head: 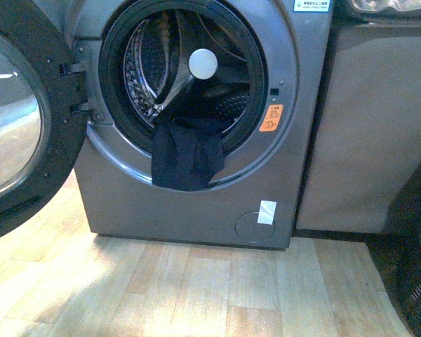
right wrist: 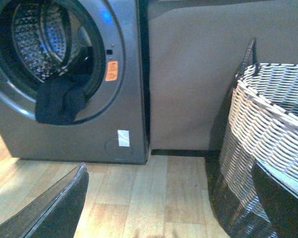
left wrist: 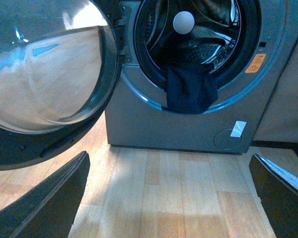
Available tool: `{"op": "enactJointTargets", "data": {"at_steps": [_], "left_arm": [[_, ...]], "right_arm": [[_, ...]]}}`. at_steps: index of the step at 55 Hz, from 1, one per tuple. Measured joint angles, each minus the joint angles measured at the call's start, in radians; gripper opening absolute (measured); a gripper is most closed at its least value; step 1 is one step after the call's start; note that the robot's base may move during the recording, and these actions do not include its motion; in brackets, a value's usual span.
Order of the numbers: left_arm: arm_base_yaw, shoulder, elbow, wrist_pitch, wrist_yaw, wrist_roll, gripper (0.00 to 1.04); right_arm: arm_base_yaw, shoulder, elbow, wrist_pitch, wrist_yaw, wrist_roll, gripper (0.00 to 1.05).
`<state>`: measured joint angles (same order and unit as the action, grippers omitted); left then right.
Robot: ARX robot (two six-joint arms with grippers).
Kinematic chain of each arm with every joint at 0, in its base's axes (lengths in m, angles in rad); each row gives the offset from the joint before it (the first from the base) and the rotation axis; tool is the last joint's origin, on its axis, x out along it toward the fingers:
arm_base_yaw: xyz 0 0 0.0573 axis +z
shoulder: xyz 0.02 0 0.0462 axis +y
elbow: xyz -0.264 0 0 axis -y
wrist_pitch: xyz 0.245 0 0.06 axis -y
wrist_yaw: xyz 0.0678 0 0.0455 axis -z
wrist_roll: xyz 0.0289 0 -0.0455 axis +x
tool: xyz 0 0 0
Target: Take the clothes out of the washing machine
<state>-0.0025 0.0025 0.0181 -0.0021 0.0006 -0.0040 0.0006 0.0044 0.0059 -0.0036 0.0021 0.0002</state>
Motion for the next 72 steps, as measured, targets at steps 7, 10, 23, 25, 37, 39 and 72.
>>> {"op": "enactJointTargets", "data": {"at_steps": [7, 10, 23, 25, 37, 39, 72], "left_arm": [[0.0, -0.002, 0.0, 0.0, -0.004, 0.0, 0.98], [0.0, 0.0, 0.0, 0.0, -0.001, 0.0, 0.98], [0.0, -0.002, 0.0, 0.0, -0.001, 0.0, 0.98], [0.0, -0.001, 0.0, 0.0, -0.001, 0.0, 0.98], [0.0, -0.002, 0.0, 0.001, -0.004, 0.0, 0.98], [0.0, 0.0, 0.0, 0.0, -0.004, 0.0, 0.98], [-0.181, 1.306, 0.447, 0.708, 0.157, 0.01, 0.98]], "right_arm": [[0.0, 0.0, 0.0, 0.0, -0.004, 0.0, 0.97], [0.0, 0.0, 0.0, 0.0, -0.001, 0.0, 0.97], [0.0, 0.0, 0.0, 0.0, -0.003, 0.0, 0.97], [0.0, 0.0, 0.0, 0.0, -0.003, 0.0, 0.97], [0.0, 0.0, 0.0, 0.0, -0.002, 0.0, 0.97], [0.0, 0.0, 0.0, 0.0, -0.006, 0.0, 0.97], [0.0, 0.0, 0.0, 0.0, -0.003, 0.0, 0.97]]}}
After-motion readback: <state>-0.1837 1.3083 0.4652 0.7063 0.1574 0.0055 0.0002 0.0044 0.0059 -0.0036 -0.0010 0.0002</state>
